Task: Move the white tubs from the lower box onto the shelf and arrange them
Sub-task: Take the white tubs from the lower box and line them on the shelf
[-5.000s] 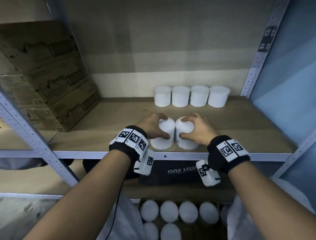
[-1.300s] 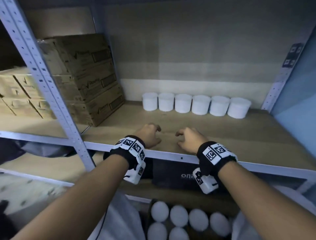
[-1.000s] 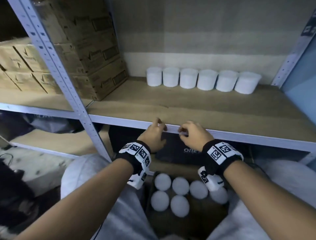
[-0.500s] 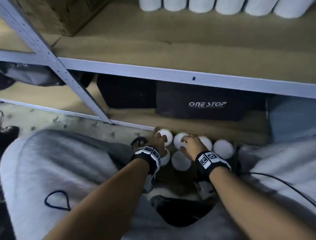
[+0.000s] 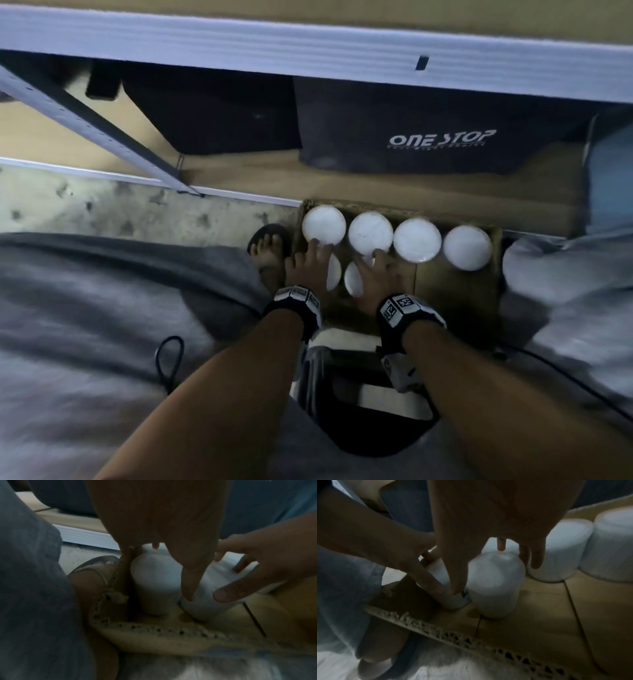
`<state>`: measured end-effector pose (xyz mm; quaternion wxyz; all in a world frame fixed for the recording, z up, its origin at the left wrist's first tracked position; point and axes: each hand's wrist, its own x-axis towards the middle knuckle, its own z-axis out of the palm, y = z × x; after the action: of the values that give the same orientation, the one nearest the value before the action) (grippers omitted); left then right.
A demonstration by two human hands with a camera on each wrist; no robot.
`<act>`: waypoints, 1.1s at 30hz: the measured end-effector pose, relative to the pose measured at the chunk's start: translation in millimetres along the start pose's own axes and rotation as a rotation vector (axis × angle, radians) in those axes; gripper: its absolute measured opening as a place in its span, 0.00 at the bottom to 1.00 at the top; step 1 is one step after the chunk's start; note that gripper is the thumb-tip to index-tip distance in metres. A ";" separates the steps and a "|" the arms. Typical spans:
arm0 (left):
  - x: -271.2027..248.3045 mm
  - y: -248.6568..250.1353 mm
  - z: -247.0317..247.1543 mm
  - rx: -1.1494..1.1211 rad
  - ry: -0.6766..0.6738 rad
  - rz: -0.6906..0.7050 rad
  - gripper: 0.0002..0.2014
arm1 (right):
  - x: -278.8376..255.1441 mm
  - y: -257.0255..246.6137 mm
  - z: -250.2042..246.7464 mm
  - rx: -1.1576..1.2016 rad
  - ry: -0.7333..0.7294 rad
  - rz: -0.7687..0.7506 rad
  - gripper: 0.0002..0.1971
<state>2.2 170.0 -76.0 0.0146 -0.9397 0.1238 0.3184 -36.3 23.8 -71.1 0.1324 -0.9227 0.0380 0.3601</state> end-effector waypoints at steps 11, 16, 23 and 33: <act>-11.9 2.3 -12.4 -0.005 0.044 0.076 0.35 | -1.4 -7.6 -9.6 0.109 0.051 0.026 0.38; -23.8 9.9 -35.3 -0.068 -0.023 0.070 0.35 | -12.8 -10.3 -32.1 0.034 0.040 0.014 0.41; -47.8 17.4 -92.0 -0.131 0.010 0.102 0.42 | -49.5 -14.1 -83.5 0.081 0.095 0.041 0.39; -107.4 24.0 -206.1 -0.079 0.213 0.168 0.45 | -141.7 -25.7 -182.2 0.123 0.360 -0.058 0.40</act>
<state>36.6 148.8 154.1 -0.0624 -0.9544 0.1900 0.2218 -17.4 -4.6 158.6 0.1899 -0.9631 0.0564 0.1821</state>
